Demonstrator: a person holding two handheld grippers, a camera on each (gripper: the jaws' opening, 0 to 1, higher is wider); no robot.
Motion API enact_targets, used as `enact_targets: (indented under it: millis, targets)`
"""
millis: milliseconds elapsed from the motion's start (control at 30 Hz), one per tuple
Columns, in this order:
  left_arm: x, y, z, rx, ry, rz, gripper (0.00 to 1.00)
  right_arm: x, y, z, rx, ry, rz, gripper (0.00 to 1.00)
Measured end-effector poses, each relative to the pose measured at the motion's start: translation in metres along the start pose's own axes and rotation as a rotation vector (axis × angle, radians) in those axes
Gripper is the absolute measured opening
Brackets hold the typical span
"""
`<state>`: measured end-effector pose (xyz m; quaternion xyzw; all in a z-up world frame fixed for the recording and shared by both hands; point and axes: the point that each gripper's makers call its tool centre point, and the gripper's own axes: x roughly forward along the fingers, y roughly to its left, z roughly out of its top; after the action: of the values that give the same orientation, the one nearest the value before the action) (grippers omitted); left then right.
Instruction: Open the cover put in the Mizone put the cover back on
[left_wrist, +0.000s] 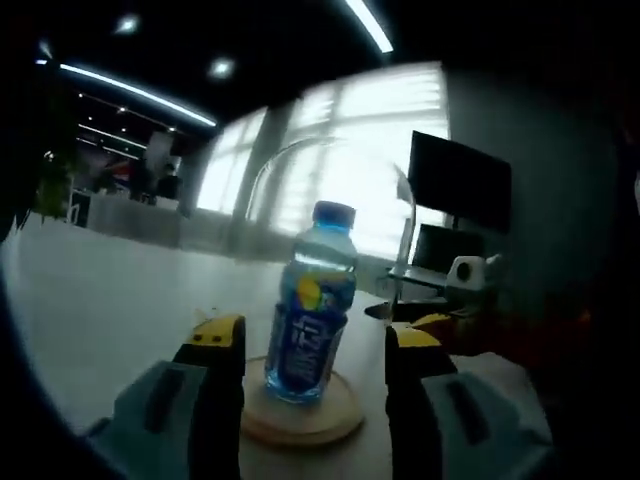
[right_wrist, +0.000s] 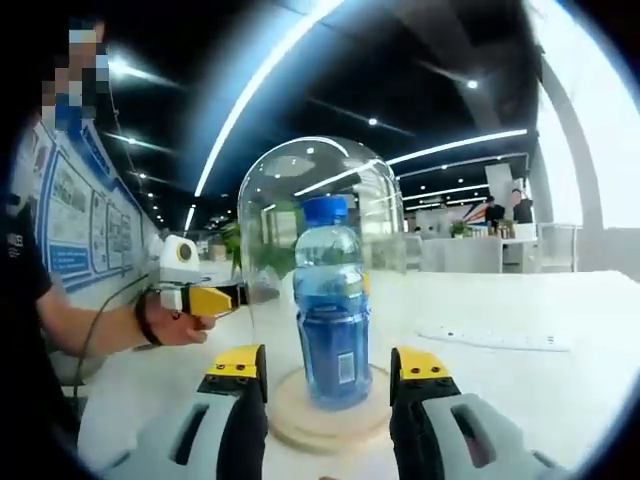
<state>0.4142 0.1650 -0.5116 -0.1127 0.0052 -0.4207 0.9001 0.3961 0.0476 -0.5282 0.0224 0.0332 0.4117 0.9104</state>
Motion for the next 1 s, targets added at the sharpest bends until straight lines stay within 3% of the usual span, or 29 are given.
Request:
enact_targets:
  millis: [367,600,867,1000]
  targets:
    - [-0.019,-0.032,-0.019,0.119,0.049,-0.013,0.47,-0.024,0.024,-0.010,-0.080,0.027,-0.010,0.37]
    - [-0.040,-0.044,-0.018,0.103,0.015,-0.009,0.47,-0.035,0.028,-0.017,-0.070,0.023,-0.039,0.37]
    - [-0.067,-0.046,-0.013,0.036,-0.072,0.035,0.47,-0.057,0.019,-0.019,-0.001,-0.041,-0.091,0.36]
    - [-0.078,-0.044,-0.018,0.038,-0.062,0.085,0.42,-0.066,0.019,-0.023,0.008,-0.058,-0.105,0.36]
